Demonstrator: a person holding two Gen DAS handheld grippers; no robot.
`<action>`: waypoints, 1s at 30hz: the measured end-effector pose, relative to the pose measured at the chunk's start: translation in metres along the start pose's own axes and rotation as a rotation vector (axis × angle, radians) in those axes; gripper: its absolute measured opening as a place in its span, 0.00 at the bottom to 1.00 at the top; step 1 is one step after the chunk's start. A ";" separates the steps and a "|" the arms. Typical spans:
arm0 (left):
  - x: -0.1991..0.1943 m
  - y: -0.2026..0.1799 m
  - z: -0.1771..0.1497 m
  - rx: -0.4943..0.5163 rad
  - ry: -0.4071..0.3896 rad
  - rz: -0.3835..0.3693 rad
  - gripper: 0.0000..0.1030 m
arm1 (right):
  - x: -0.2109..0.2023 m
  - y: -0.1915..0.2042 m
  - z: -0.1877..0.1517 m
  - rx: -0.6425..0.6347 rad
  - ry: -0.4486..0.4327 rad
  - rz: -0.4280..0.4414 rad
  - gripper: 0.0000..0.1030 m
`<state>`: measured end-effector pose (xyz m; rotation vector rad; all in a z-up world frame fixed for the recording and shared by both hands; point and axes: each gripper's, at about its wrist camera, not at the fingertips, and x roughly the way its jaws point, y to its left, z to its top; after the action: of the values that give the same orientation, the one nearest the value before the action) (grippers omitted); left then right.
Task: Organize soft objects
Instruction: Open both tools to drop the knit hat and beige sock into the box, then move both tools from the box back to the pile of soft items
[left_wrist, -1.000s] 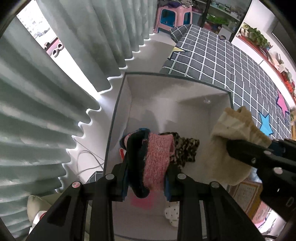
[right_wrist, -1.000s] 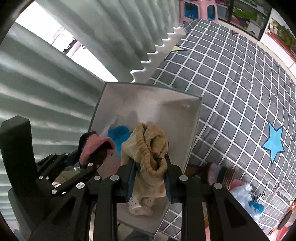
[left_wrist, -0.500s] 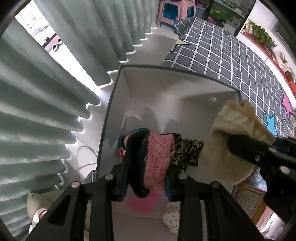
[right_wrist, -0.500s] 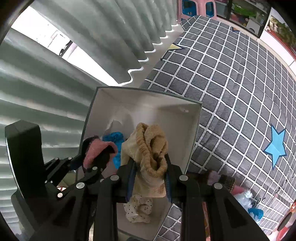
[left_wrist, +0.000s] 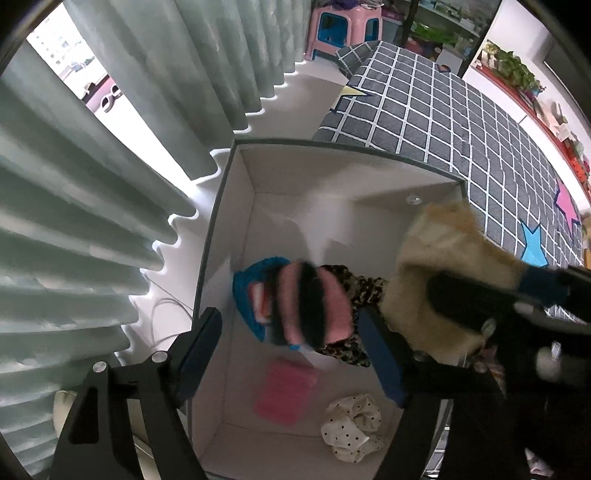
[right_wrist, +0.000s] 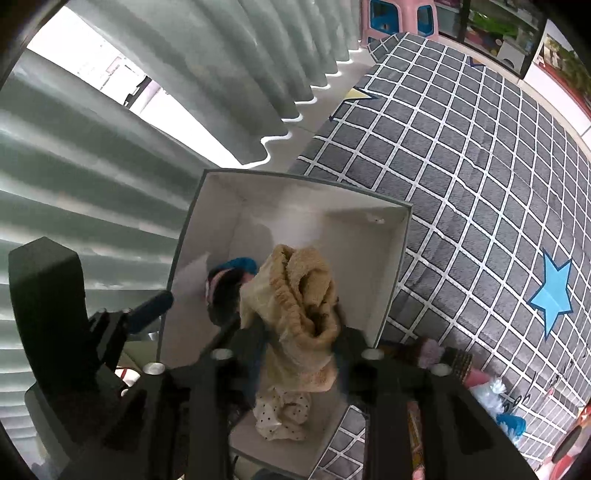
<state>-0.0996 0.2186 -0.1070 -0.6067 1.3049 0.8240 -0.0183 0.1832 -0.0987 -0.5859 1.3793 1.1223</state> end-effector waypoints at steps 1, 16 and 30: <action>0.000 0.000 0.000 -0.002 0.003 -0.002 0.78 | -0.001 0.000 -0.001 0.001 -0.006 0.000 0.58; -0.020 0.010 -0.012 -0.081 -0.055 -0.102 0.86 | -0.026 0.000 -0.012 -0.054 -0.067 -0.163 0.99; -0.055 -0.046 -0.008 0.049 -0.050 -0.213 0.86 | -0.086 -0.062 -0.042 0.060 -0.142 -0.153 0.99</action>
<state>-0.0709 0.1752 -0.0569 -0.6692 1.1886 0.6262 0.0304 0.0977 -0.0416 -0.5480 1.2206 0.9776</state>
